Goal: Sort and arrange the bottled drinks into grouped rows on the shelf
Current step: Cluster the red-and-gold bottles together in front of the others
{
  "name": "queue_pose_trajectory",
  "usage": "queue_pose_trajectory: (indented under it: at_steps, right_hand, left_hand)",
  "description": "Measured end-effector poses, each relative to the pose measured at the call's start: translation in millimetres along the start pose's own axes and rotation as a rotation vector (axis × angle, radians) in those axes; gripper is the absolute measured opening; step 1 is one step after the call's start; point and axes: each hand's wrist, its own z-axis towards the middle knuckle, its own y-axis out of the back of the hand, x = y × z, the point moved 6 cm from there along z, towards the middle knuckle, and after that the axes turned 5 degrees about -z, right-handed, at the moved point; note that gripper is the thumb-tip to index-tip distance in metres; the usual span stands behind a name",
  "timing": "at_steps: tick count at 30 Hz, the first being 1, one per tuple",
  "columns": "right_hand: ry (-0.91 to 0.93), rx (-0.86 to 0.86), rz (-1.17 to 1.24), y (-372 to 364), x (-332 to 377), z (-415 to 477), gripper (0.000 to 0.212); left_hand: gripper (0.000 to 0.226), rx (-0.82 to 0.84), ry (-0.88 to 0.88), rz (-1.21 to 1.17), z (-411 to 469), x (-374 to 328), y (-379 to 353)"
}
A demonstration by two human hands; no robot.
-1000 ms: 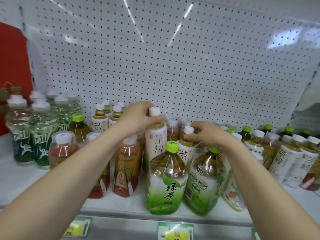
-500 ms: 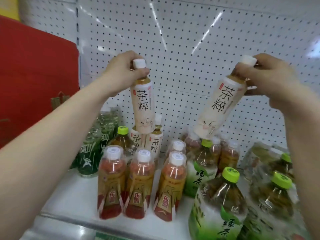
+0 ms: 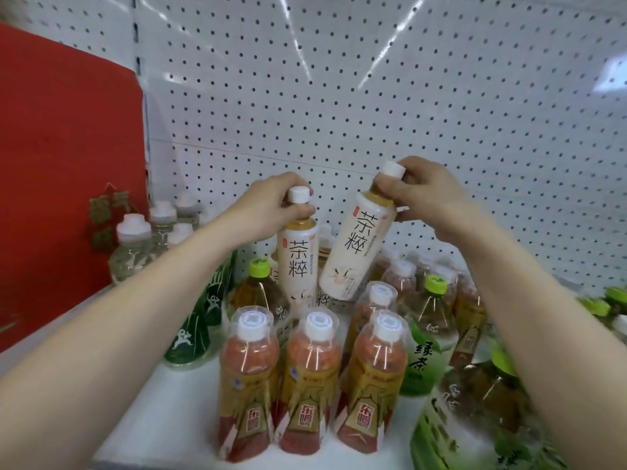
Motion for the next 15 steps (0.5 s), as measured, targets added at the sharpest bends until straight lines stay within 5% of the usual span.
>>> queue_pose_trajectory:
  at_steps: [10,15]
  right_hand:
    - [-0.054,0.279,-0.255,-57,-18,-13,0.023]
    - [-0.066,0.397,-0.381,-74,-23,-19,0.025]
  left_hand:
    - [0.039,0.331,0.130,0.217,-15,38,-50]
    - [0.048,0.361,0.196,0.280,-17,40,-43]
